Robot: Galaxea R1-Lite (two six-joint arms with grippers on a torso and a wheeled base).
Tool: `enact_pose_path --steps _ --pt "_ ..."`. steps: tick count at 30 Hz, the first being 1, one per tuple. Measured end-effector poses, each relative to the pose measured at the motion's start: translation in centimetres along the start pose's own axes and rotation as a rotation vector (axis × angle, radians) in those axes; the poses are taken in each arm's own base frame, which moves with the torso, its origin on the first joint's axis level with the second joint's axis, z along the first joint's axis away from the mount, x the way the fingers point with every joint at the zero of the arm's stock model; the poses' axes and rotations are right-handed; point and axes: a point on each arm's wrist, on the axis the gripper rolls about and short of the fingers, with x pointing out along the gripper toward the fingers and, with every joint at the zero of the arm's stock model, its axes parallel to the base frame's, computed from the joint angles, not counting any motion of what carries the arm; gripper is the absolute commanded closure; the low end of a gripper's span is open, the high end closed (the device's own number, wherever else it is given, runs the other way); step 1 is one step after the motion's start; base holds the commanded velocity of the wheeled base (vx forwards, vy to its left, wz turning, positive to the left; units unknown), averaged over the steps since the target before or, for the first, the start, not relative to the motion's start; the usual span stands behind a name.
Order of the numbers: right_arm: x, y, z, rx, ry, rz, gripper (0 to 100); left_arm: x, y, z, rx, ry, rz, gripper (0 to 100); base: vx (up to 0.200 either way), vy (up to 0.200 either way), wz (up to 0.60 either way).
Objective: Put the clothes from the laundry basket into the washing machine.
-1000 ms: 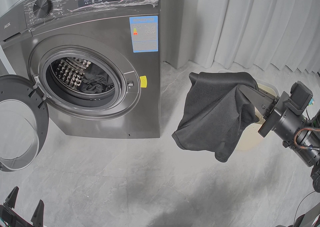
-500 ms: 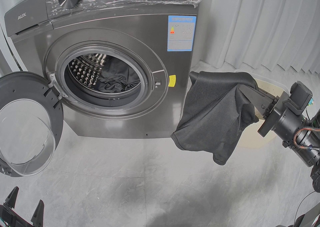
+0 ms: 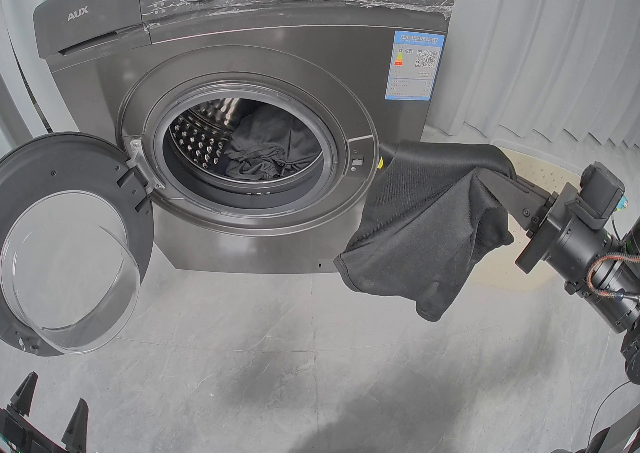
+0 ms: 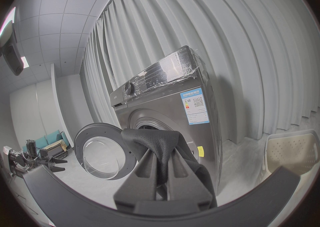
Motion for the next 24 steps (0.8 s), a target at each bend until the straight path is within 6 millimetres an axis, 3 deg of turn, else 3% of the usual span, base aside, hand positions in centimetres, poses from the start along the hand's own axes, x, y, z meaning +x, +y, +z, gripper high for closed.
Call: enact_pose_path --steps 6,24 --pt "-0.03 -0.13 -0.06 -0.002 0.003 -0.006 100 0.0 0.0 0.0 0.0 0.0 0.0 0 0.0 0.0 0.0" --pt "-0.01 -0.51 -0.07 -0.005 0.003 -0.025 100 0.0 0.0 0.0 0.0 0.0 -0.001 0 0.0 0.2 0.0"
